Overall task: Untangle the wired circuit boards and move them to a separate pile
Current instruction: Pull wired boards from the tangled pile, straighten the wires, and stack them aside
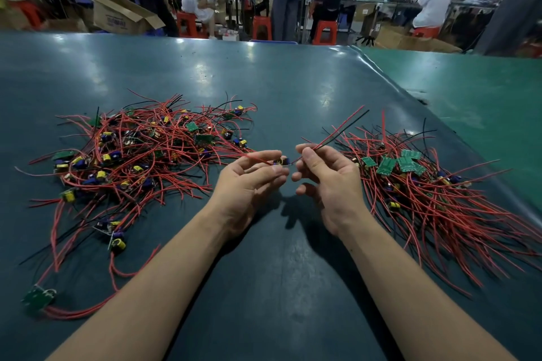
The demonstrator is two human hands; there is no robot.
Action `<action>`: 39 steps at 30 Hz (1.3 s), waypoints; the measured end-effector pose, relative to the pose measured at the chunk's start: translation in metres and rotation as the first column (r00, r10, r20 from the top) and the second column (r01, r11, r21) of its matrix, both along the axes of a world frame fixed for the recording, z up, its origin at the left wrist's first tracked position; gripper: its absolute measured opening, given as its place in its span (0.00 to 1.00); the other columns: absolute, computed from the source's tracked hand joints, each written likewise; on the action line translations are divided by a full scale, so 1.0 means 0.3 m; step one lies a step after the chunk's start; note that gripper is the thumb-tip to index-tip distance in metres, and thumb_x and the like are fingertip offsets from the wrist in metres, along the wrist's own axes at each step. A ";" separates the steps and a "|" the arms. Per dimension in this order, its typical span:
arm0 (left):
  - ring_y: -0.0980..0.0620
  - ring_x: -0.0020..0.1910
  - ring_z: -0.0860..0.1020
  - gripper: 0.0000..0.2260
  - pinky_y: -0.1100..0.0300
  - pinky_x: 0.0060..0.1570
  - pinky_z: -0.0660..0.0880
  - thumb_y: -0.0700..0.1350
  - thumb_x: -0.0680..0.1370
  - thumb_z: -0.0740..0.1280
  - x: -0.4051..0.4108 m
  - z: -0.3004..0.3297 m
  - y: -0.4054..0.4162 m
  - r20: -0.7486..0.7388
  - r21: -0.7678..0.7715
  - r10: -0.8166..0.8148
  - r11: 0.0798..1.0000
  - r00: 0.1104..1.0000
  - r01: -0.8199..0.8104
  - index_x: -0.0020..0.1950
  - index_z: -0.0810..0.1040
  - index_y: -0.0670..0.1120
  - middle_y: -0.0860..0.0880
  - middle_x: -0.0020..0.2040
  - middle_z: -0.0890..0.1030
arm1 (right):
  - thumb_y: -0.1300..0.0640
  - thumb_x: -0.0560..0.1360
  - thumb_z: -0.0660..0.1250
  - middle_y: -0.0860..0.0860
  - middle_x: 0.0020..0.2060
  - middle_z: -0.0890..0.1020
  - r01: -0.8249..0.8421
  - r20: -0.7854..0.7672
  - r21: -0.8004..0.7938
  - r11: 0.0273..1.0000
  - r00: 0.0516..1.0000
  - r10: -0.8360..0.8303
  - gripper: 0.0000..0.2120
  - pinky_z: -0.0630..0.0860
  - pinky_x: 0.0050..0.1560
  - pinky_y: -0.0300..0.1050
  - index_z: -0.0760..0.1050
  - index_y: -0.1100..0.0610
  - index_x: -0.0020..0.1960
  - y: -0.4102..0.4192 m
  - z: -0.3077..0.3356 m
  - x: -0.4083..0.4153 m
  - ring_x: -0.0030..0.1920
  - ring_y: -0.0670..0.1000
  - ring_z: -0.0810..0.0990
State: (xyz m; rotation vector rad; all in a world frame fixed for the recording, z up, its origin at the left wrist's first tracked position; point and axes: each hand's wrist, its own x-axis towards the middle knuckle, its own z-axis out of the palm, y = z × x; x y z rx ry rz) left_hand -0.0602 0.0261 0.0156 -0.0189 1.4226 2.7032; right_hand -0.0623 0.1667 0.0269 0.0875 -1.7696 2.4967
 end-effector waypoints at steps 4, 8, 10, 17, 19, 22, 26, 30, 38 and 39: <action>0.49 0.43 0.83 0.10 0.59 0.52 0.79 0.36 0.64 0.73 -0.005 -0.009 0.008 -0.071 -0.032 0.059 0.998 0.996 -0.061 0.44 0.79 0.40 0.44 0.45 0.85 | 0.64 0.78 0.66 0.52 0.33 0.81 -0.018 0.052 0.053 0.998 0.999 0.015 0.04 0.74 0.25 0.36 0.80 0.60 0.48 -0.020 -0.012 -0.001 0.30 0.45 0.79; 0.50 0.45 0.84 0.16 0.60 0.48 0.81 0.34 0.63 0.73 -0.011 -0.012 0.005 -0.152 -0.037 0.089 0.995 0.984 -0.096 0.49 0.76 0.41 0.43 0.47 0.85 | 0.61 0.78 0.67 0.50 0.29 0.80 -0.008 0.143 -0.013 1.000 0.990 0.010 0.07 0.72 0.24 0.35 0.81 0.59 0.42 -0.021 -0.010 -0.008 0.26 0.45 0.78; 0.50 0.44 0.84 0.16 0.62 0.44 0.80 0.33 0.64 0.72 -0.013 -0.010 0.005 -0.162 0.007 0.053 0.999 0.985 -0.053 0.49 0.76 0.41 0.43 0.46 0.86 | 0.59 0.78 0.67 0.50 0.27 0.79 -0.046 0.194 -0.098 0.994 0.979 0.064 0.12 0.71 0.23 0.34 0.81 0.57 0.36 -0.015 -0.006 -0.010 0.24 0.45 0.76; 0.52 0.44 0.84 0.12 0.63 0.48 0.78 0.28 0.69 0.73 -0.002 -0.025 0.011 -0.364 -0.373 0.111 0.892 0.925 -0.254 0.49 0.78 0.37 0.44 0.47 0.85 | 0.57 0.77 0.69 0.52 0.27 0.80 -0.052 0.154 0.051 0.997 0.987 0.044 0.09 0.71 0.22 0.36 0.80 0.61 0.40 -0.016 -0.021 -0.006 0.23 0.46 0.74; 0.52 0.44 0.84 0.11 0.63 0.48 0.78 0.28 0.69 0.74 0.002 -0.026 0.014 -0.386 -0.406 0.111 0.871 0.916 -0.277 0.50 0.78 0.35 0.43 0.47 0.85 | 0.58 0.77 0.69 0.51 0.27 0.80 -0.051 0.142 0.078 0.996 0.989 0.040 0.09 0.70 0.21 0.36 0.80 0.59 0.39 -0.013 -0.022 -0.008 0.23 0.45 0.73; 0.51 0.45 0.84 0.11 0.63 0.48 0.78 0.28 0.70 0.73 0.005 -0.021 0.012 -0.401 -0.387 0.117 0.877 0.909 -0.284 0.50 0.78 0.35 0.44 0.49 0.85 | 0.59 0.77 0.69 0.49 0.26 0.78 -0.002 0.131 0.102 0.995 0.991 -0.012 0.14 0.66 0.20 0.34 0.81 0.56 0.33 -0.011 -0.025 -0.015 0.22 0.44 0.70; 0.51 0.47 0.84 0.12 0.63 0.48 0.78 0.27 0.70 0.73 0.009 -0.011 0.018 -0.412 -0.369 0.119 0.885 0.903 -0.285 0.48 0.77 0.38 0.45 0.49 0.86 | 0.60 0.77 0.69 0.47 0.25 0.76 0.071 0.080 0.114 0.991 0.994 -0.080 0.17 0.62 0.20 0.34 0.80 0.55 0.29 -0.011 -0.031 -0.022 0.21 0.44 0.67; 0.49 0.47 0.85 0.12 0.62 0.47 0.78 0.26 0.70 0.71 0.009 -0.001 0.015 -0.385 -0.282 0.149 0.921 0.911 -0.270 0.42 0.74 0.41 0.45 0.48 0.86 | 0.61 0.78 0.68 0.47 0.25 0.76 0.205 0.068 0.031 0.978 0.976 -0.207 0.11 0.62 0.20 0.34 0.82 0.58 0.38 0.013 -0.017 -0.041 0.21 0.42 0.67; 0.49 0.47 0.85 0.13 0.61 0.47 0.79 0.25 0.70 0.71 0.007 0.012 0.002 -0.427 -0.217 0.213 0.919 0.879 -0.329 0.39 0.73 0.41 0.44 0.47 0.86 | 0.62 0.79 0.66 0.45 0.22 0.73 0.444 0.088 -0.147 0.884 0.896 -0.435 0.11 0.61 0.20 0.34 0.80 0.60 0.38 0.077 0.001 -0.071 0.20 0.43 0.65; 0.49 0.48 0.85 0.13 0.61 0.48 0.79 0.25 0.70 0.71 0.005 0.009 -0.001 -0.431 -0.210 0.221 0.918 0.875 -0.336 0.39 0.72 0.41 0.44 0.47 0.86 | 0.62 0.79 0.65 0.45 0.22 0.73 0.459 0.086 -0.159 0.874 0.889 -0.451 0.11 0.61 0.20 0.35 0.79 0.60 0.38 0.078 0.000 -0.073 0.20 0.43 0.64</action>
